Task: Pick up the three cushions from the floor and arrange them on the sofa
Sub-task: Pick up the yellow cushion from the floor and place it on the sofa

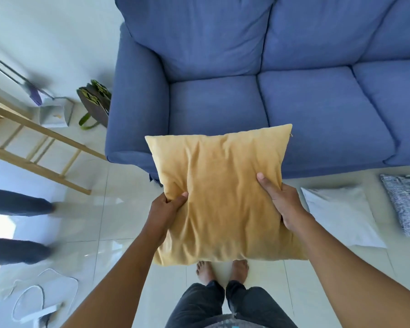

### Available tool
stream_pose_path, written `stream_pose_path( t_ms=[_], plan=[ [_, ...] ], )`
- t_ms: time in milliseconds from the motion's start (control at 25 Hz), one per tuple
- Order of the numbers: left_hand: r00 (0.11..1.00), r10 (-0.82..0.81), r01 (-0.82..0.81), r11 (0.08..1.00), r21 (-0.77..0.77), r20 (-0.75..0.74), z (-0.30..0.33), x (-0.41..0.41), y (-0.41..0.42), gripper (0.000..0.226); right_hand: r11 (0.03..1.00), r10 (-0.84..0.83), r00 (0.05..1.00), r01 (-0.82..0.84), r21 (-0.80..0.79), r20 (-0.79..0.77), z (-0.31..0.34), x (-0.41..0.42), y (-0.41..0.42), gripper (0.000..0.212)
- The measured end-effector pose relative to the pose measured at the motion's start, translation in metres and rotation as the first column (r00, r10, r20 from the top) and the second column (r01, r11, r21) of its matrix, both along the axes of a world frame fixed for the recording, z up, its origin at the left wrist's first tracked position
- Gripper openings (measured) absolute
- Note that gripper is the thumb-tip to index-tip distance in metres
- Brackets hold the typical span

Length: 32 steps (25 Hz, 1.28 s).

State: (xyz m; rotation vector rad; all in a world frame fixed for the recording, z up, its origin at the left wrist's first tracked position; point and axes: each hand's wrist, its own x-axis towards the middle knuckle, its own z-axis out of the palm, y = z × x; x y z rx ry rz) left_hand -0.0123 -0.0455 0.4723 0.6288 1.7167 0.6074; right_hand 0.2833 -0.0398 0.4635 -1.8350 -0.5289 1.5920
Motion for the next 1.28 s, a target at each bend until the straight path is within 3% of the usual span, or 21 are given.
stream_pose_path(
  t_ms=[120, 320, 600, 760, 960, 1280],
  plan=[
    [0.999, -0.008, 0.006, 0.999, 0.051, 0.035, 0.032, 0.012, 0.016, 0.032, 0.997, -0.039, 0.999, 0.040, 0.071, -0.014, 0.029, 0.007, 0.011, 0.039],
    [0.997, 0.007, -0.016, 0.993, 0.113, 0.083, 0.056, 0.017, 0.059, 0.032, 0.984, -0.120, 0.986, 0.133, 0.117, -0.119, 0.051, 0.015, 0.057, 0.066],
    [0.986, 0.023, -0.045, 0.990, 0.131, 0.164, 0.060, -0.004, 0.195, 0.040, 0.952, -0.166, 0.977, 0.195, 0.235, -0.137, 0.064, 0.003, 0.179, 0.081],
    [0.980, 0.010, -0.032, 0.994, 0.106, 0.196, 0.052, -0.022, 0.279, 0.057, 0.959, -0.137, 0.981, 0.166, 0.231, -0.136, 0.072, -0.012, 0.262, 0.077],
    [0.964, -0.051, 0.039, 0.998, 0.051, 0.262, 0.051, -0.037, 0.359, 0.049, 0.968, -0.143, 0.982, 0.166, 0.190, -0.126, 0.063, -0.020, 0.335, 0.068],
    [0.948, -0.070, 0.044, 0.995, 0.092, 0.309, 0.033, -0.030, 0.445, 0.065, 0.977, -0.100, 0.979, 0.131, 0.167, -0.180, 0.031, 0.002, 0.422, 0.081]
  ],
)
